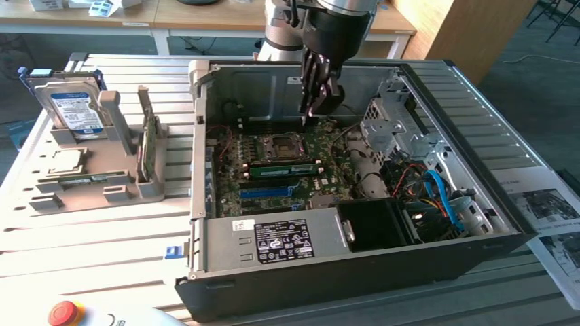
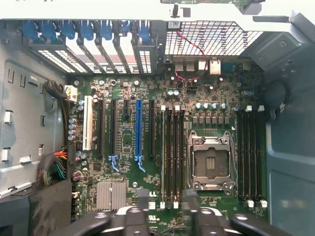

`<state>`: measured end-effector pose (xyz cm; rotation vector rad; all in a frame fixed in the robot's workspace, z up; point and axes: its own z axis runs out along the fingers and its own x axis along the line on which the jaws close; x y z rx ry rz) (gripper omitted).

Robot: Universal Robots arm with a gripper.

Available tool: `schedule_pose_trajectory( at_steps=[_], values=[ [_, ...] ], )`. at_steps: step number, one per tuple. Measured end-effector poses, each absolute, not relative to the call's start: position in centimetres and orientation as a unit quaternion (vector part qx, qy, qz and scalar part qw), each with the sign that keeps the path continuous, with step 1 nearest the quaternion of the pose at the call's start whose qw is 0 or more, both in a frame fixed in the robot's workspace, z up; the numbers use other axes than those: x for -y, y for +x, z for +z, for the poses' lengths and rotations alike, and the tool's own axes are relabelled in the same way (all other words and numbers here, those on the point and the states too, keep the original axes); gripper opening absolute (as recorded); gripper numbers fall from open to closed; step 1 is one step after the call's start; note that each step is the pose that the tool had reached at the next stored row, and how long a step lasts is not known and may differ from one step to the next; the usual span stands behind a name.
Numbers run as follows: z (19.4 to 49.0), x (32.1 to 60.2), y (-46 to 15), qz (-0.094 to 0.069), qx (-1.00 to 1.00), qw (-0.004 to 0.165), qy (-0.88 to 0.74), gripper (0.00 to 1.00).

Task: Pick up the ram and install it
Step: 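Press down the ram until it locks into place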

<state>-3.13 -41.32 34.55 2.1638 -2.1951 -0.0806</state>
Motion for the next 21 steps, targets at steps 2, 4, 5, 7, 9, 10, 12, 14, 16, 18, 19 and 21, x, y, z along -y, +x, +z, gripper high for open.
schedule_pose_trajectory(
  at_steps=[2, 4, 5, 7, 9, 10, 12, 14, 16, 18, 19, 21],
  values=[
    [34.55, 41.32, -3.13, -0.026, 0.712, 0.029, 0.701, 0.29],
    [34.55, 41.32, -3.13, -0.026, 0.712, 0.029, 0.701, 0.23],
    [34.55, 41.32, -3.13, -0.026, 0.712, 0.029, 0.701, 0.17],
    [34.55, 41.32, -3.13, -0.026, 0.712, 0.029, 0.701, 0.11],
    [34.55, 41.32, -3.13, -0.026, 0.712, 0.029, 0.701, 0.10],
    [34.55, 41.32, -3.13, -0.026, 0.712, 0.029, 0.701, 0.10],
    [34.55, 41.32, -3.13, -0.026, 0.712, 0.029, 0.701, 0.10],
    [34.55, 41.32, -3.13, -0.026, 0.712, 0.029, 0.701, 0.10],
    [34.55, 41.32, -3.13, -0.026, 0.712, 0.029, 0.701, 0.10],
    [34.55, 41.32, -3.15, -0.025, 0.712, 0.028, 0.701, 0.10],
    [34.55, 41.32, -3.18, -0.024, 0.712, 0.027, 0.702, 0.10],
    [34.56, 41.32, -3.29, -0.020, 0.712, 0.023, 0.702, 0.10]
  ],
)
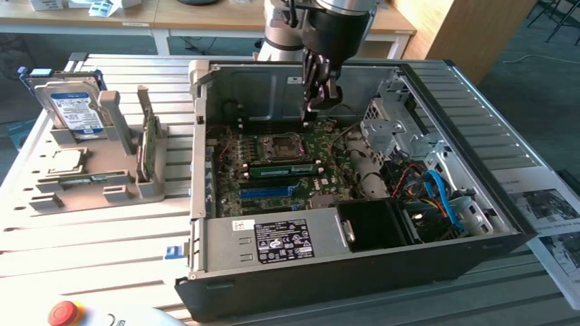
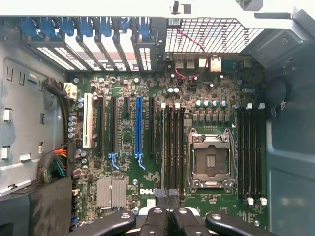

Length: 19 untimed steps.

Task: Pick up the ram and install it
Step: 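Press down the ram until it locks into place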

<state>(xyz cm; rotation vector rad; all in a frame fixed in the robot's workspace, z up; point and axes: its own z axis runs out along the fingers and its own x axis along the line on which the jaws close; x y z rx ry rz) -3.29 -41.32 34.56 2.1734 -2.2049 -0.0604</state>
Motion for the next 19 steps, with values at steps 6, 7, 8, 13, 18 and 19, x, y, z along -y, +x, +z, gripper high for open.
schedule_pose_trajectory(
  at_steps=[6, 7, 8, 13, 18, 19],
  values=[
    [34.56, 41.32, -3.69, -0.008, 0.712, 0.011, 0.702, 0.10],
    [34.55, 41.32, -3.76, -0.006, 0.712, 0.009, 0.702, 0.10],
    [34.55, 41.31, -3.77, -0.005, 0.712, 0.008, 0.702, 0.10],
    [34.55, 41.32, -3.76, -0.005, 0.712, 0.008, 0.702, 0.10],
    [34.55, 41.32, -3.77, -0.005, 0.702, 0.008, 0.712, 0.10],
    [34.55, 41.32, -3.77, -0.005, 0.702, 0.008, 0.712, 0.10]
  ],
)
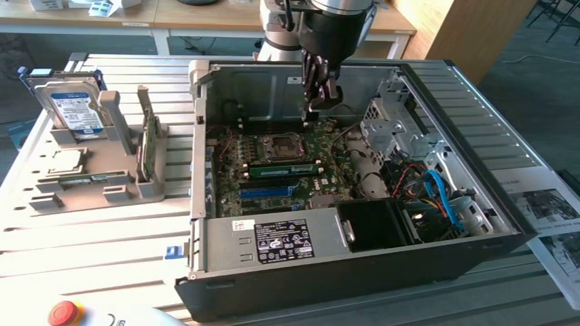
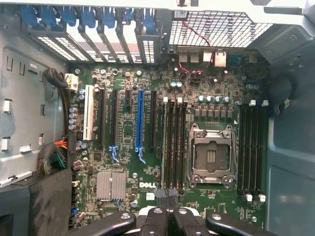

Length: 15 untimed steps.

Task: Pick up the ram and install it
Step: 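Press down the ram until it locks into place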

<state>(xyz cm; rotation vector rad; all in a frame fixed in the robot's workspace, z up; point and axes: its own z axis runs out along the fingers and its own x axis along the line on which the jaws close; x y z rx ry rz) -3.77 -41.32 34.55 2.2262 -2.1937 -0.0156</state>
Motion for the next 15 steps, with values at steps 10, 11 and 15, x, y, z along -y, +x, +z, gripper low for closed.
schedule_pose_trajectory(
  at_steps=[10, 11, 15],
  values=[
    [34.6, 41.3, -3.2, -0.005, 0.702, 0.008, 0.712, 0.10],
    [34.5, 41.4, -3.0, -0.005, 0.702, 0.008, 0.712, 0.10],
    [34.6, 41.5, -2.2, -0.005, 0.702, 0.008, 0.712, 0.10]
  ],
)
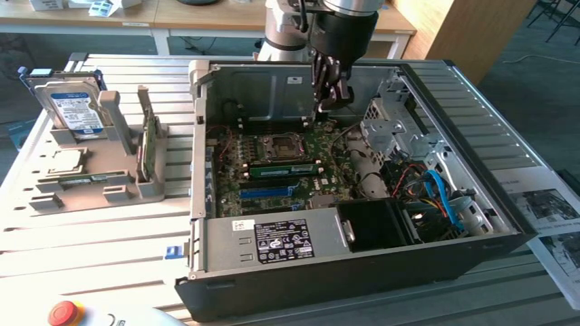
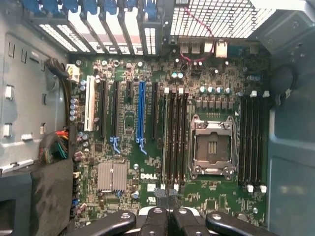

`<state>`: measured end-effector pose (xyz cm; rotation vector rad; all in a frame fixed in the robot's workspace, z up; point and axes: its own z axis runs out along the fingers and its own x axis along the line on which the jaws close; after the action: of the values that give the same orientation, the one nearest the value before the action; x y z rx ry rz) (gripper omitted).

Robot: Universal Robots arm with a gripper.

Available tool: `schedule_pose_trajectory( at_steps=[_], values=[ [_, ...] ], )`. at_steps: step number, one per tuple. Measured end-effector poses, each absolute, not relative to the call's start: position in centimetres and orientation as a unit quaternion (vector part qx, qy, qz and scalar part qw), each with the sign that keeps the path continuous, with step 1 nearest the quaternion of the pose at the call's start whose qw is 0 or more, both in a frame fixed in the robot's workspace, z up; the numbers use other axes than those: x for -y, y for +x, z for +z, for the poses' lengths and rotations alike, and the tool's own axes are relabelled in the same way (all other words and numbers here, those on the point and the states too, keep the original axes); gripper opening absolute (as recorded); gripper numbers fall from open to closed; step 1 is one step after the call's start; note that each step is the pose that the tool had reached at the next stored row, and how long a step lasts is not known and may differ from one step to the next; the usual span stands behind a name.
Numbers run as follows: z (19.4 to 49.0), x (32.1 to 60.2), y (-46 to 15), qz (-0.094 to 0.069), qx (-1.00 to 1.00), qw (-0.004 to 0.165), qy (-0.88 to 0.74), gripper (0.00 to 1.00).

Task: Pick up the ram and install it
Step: 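Press down the ram until it locks into place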

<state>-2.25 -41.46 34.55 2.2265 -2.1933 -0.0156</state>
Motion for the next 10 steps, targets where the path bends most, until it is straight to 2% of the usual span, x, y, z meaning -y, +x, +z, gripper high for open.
schedule_pose_trajectory(
  at_steps=[10],
  values=[
    [34.24, 41.51, -1.47, -0.005, 0.701, 0.008, 0.713, 0.10]
  ],
)
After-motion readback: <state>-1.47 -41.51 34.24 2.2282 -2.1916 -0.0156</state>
